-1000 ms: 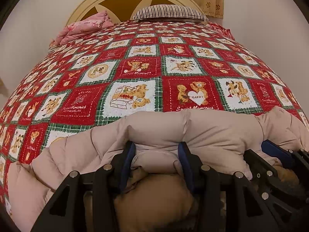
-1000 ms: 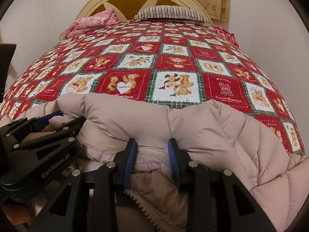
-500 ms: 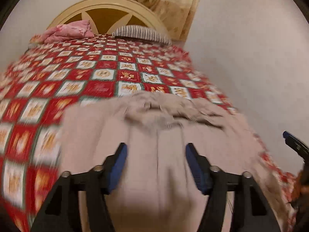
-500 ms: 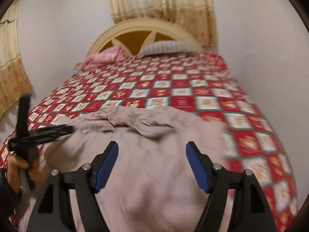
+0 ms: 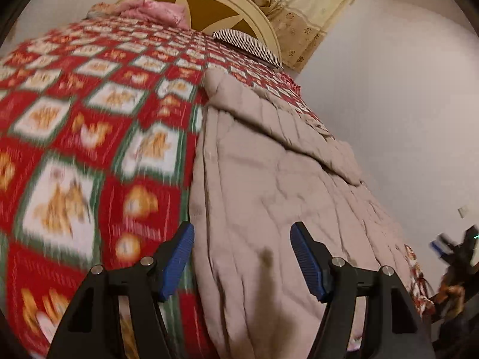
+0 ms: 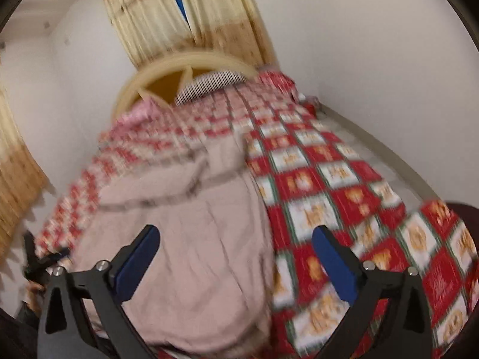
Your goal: Fold large clothes
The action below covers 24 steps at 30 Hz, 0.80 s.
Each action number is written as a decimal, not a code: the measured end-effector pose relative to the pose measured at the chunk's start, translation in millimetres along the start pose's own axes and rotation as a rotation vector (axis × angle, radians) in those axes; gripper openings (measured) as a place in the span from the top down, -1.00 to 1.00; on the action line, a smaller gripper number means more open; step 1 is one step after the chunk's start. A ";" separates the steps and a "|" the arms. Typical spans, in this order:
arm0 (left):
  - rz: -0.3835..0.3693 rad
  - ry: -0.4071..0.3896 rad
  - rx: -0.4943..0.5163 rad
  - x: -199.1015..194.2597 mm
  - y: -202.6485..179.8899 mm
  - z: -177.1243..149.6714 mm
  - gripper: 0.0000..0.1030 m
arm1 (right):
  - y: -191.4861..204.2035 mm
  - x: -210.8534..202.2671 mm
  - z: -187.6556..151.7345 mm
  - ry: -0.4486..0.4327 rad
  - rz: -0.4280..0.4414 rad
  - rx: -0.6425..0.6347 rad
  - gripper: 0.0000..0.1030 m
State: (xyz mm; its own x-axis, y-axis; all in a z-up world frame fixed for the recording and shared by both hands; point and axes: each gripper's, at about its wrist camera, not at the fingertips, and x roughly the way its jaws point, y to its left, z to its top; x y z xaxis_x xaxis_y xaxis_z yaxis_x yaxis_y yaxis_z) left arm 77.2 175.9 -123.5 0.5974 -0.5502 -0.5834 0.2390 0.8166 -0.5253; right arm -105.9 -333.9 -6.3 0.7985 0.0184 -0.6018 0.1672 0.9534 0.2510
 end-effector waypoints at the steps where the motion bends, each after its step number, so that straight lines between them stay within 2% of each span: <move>1: -0.012 0.004 -0.008 -1.9 -0.1 -5.3 -0.30 | -1.0 6.2 -11.2 0.040 0.000 0.002 -0.81; 4: -0.023 0.000 -0.019 -12.0 0.4 -22.0 -0.30 | -4.2 35.2 -39.5 0.155 -0.020 0.023 -0.75; 7: -0.033 0.007 -0.017 -19.1 -0.9 -33.4 -0.30 | -13.5 52.1 -59.2 0.193 -0.050 0.065 -0.75; 10: -0.040 0.020 0.000 -23.7 -1.6 -46.8 -0.30 | -25.9 59.8 -77.5 0.224 0.006 0.165 -0.76; 12: -0.034 0.040 0.026 -21.8 -4.7 -55.7 -0.30 | -21.8 64.8 -85.7 0.247 0.021 0.159 -0.74; 15: -0.069 0.039 0.002 -22.8 -2.0 -65.5 -0.30 | -5.5 61.1 -80.8 0.266 0.029 0.066 -0.35; 19: -0.173 0.038 -0.096 -23.8 8.8 -71.3 -0.30 | -6.9 68.1 -87.4 0.296 0.023 0.070 -0.31; 21: -0.218 0.059 -0.108 -22.1 10.5 -73.7 -0.30 | -8.8 68.0 -88.9 0.296 0.025 0.085 -0.29; 23: -0.218 0.050 -0.075 -24.0 7.9 -77.6 -0.25 | -6.3 68.8 -89.3 0.301 0.011 0.072 -0.13; 24: -0.206 0.042 -0.046 -24.4 5.8 -80.0 -0.09 | -5.1 68.7 -90.0 0.300 0.004 0.068 0.01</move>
State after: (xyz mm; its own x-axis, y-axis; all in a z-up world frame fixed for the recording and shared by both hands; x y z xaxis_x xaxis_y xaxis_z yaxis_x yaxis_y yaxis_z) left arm 2.8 180.2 -161.8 0.5070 -0.7123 -0.4853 0.3173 0.6778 -0.6633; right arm -103.9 -310.4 -117.2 0.5945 0.1198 -0.7951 0.2112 0.9309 0.2981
